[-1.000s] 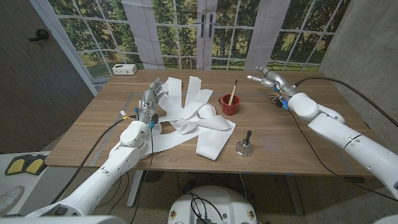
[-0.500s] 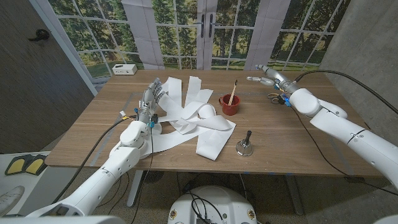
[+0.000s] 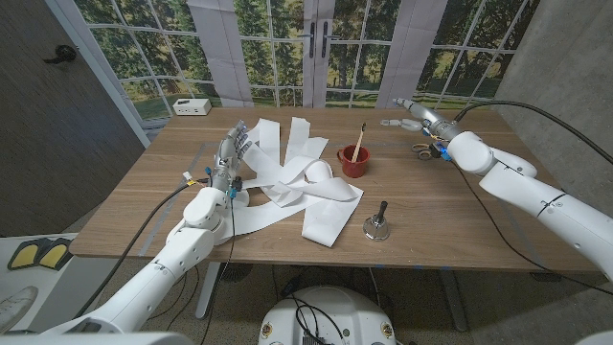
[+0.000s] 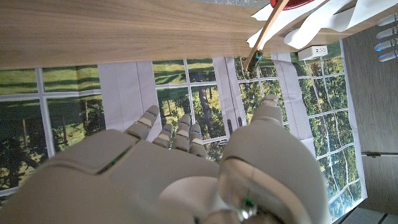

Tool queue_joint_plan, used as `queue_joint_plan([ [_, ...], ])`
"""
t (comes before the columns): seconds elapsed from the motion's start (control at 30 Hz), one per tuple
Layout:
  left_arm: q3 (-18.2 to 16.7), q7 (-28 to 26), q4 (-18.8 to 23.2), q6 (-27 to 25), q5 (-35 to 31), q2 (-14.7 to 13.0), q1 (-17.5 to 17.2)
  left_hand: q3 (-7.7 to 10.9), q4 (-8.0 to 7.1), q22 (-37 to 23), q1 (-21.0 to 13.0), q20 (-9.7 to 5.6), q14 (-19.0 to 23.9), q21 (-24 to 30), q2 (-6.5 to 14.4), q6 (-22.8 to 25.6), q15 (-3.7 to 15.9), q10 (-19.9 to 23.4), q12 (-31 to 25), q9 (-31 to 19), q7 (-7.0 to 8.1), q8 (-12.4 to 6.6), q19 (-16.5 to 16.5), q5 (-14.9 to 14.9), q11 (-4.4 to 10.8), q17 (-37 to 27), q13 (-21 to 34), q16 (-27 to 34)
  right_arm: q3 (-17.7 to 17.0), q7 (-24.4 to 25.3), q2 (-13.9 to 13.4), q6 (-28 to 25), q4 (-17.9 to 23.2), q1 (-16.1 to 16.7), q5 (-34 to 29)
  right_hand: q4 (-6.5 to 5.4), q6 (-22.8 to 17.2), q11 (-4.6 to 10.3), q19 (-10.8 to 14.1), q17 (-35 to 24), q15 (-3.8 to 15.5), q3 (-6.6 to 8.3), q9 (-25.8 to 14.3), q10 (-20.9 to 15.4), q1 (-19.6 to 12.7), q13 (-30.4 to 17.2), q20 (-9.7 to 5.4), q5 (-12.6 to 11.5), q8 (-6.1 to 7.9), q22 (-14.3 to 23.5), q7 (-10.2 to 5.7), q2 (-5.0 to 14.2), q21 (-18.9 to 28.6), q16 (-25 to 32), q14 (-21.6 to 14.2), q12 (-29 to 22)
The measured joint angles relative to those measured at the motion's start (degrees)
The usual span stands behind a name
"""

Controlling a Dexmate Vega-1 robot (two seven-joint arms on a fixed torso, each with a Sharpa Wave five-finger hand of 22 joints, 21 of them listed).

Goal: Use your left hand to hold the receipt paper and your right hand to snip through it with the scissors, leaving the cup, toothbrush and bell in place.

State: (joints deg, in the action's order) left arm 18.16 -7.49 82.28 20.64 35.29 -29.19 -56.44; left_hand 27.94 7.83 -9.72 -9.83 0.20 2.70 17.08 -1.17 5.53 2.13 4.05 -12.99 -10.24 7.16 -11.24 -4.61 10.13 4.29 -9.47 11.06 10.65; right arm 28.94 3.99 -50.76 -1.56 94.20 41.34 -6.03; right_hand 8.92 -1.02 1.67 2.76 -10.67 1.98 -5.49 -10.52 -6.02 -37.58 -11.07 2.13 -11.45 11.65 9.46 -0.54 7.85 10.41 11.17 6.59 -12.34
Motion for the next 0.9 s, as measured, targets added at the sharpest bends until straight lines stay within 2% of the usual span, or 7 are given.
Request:
queue_joint_plan([
  [0.1,0.0,-0.18,0.07,-0.01,-0.12,-0.01,-0.07,0.0,0.0,0.0,0.0,-0.31,0.19,0.0,0.0,0.0,-0.19,0.0,0.0,0.0,0.0,0.0,-0.31,0.0,0.0,0.0,0.0,0.0,0.12,-0.08,-0.2,-0.13,0.1,-0.17,-0.35,0.23,-0.05,0.2,0.0,0.0,0.11,0.74,0.0,0.2,-1.36,-0.26,0.0,0.27,-0.02,0.0,-0.05,0.37,0.0,0.0,0.11,0.23],
  [0.3,0.0,-0.32,0.26,-0.01,-0.23,0.0,-0.3,0.0,0.0,0.0,0.0,-0.3,0.19,0.0,0.0,0.0,-0.19,0.23,0.0,0.0,0.0,0.0,-0.31,0.0,0.23,0.0,0.0,0.0,0.33,-0.5,-0.66,-1.2,0.39,-0.44,-2.17,0.46,2.38,-0.13,0.0,0.0,0.1,2.08,0.0,0.93,-3.17,-0.27,0.0,0.27,-0.83,0.0,0.74,0.46,0.0,0.0,0.11,0.69],
  [0.9,0.44,-0.17,-0.5,0.35,-0.34,0.7,-0.25,0.0,0.0,0.0,0.0,-0.3,0.39,-0.57,0.0,0.72,0.02,0.82,0.0,0.0,-0.11,0.0,-0.3,0.0,0.22,0.0,0.0,0.0,1.19,-2.46,-2.52,-3.68,1.26,-1.3,-6.15,0.42,2.15,0.39,0.53,-0.01,0.08,3.07,0.0,0.39,-4.91,-0.26,-0.08,0.27,-0.61,0.0,0.52,0.25,0.0,0.0,0.09,0.69],
])
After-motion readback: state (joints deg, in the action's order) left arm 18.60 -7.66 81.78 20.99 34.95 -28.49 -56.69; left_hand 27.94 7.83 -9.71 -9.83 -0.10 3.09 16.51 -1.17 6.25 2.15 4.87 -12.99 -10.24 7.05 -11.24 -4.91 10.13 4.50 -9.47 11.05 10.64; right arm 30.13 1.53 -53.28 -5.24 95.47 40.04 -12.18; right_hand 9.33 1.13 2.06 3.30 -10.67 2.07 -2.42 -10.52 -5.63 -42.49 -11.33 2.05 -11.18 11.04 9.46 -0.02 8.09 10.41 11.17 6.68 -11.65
